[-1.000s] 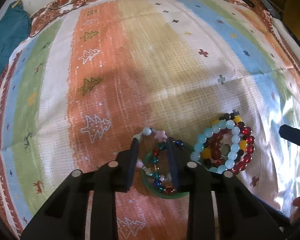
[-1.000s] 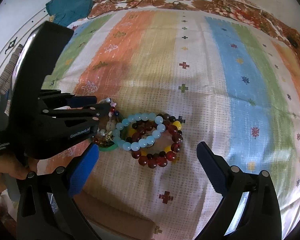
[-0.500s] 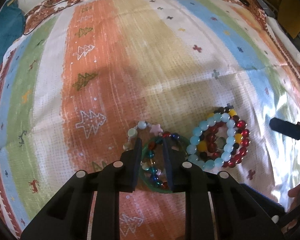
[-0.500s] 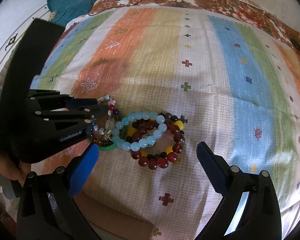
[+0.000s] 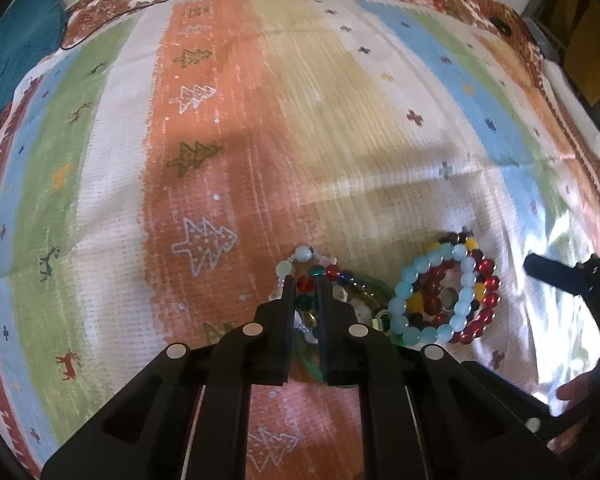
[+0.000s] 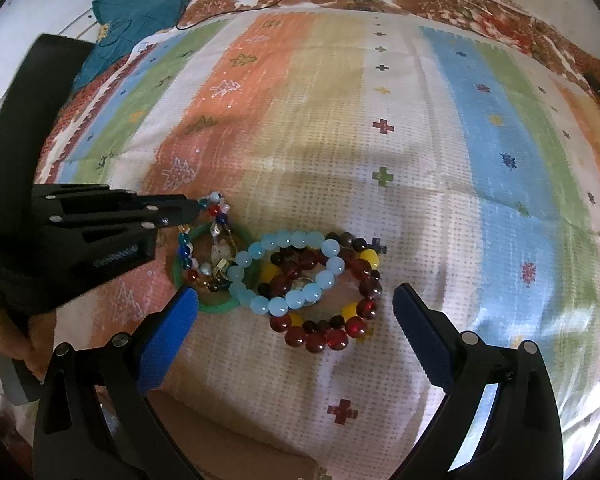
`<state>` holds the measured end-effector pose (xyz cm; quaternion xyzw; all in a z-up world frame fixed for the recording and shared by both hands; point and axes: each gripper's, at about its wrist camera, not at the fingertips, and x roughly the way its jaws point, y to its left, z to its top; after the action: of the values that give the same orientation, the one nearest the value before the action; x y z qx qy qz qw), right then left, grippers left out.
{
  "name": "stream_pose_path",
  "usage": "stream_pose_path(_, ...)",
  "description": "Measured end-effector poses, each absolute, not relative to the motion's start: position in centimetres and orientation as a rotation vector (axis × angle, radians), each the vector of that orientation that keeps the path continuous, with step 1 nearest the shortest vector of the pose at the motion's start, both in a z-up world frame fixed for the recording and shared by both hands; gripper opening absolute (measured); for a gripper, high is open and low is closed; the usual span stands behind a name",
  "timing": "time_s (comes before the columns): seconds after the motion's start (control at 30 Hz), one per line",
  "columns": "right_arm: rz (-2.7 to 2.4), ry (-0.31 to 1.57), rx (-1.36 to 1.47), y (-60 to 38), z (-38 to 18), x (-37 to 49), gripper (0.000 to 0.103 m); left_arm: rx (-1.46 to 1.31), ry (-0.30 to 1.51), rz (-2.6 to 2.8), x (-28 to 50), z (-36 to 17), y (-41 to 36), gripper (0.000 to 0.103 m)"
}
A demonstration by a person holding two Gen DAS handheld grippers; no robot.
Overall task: Organize jewelry
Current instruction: 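Lift the multicolour bracelet with the left tool while the right tool closes on the light-blue bracelet, then lift the light-blue bracelet with the right tool while the left tool holds its bracelet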
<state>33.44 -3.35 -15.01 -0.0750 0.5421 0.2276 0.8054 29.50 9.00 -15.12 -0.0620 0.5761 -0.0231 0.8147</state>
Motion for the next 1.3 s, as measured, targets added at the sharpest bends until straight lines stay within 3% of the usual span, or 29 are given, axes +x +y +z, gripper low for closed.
stream_pose_path(0.33, 0.485, 1.200, -0.118, -3.6, -15.9, 34.4, 0.098, -0.176, 1.202, -0.034, 29.5, -14.1, 10.5, 0.009)
stream_pose_path(0.63, 0.513, 1.268, 0.014, -4.0, -16.5, 35.3, 0.086, -0.183, 1.193, -0.033, 29.5, -13.8, 10.6, 0.009)
stream_pose_path(0.77, 0.510, 1.297, 0.024, -3.9, -17.1, 35.6, 0.069, -0.178, 1.192, -0.041, 29.6, -13.7, 10.4, 0.009)
stream_pose_path(0.97, 0.507, 1.329, 0.044, -3.9, -17.8, 36.1, 0.060, -0.175, 1.192, -0.045, 29.6, -13.8, 10.3, 0.009)
stream_pose_path(1.03, 0.509, 1.335, 0.047, -4.0, -18.0, 36.3, 0.053, -0.169, 1.195, -0.045, 29.7, -13.8, 10.2, 0.009)
stream_pose_path(1.13, 0.507, 1.353, 0.045, -4.0, -18.5, 36.5, 0.033, -0.167, 1.199, -0.048, 29.7, -13.9, 10.1, 0.009)
stream_pose_path(1.3, 0.504, 1.340, 0.047, -4.3, -18.4, 36.5, 0.023, -0.159, 1.202, -0.049, 29.6, -14.1, 10.1, 0.009)
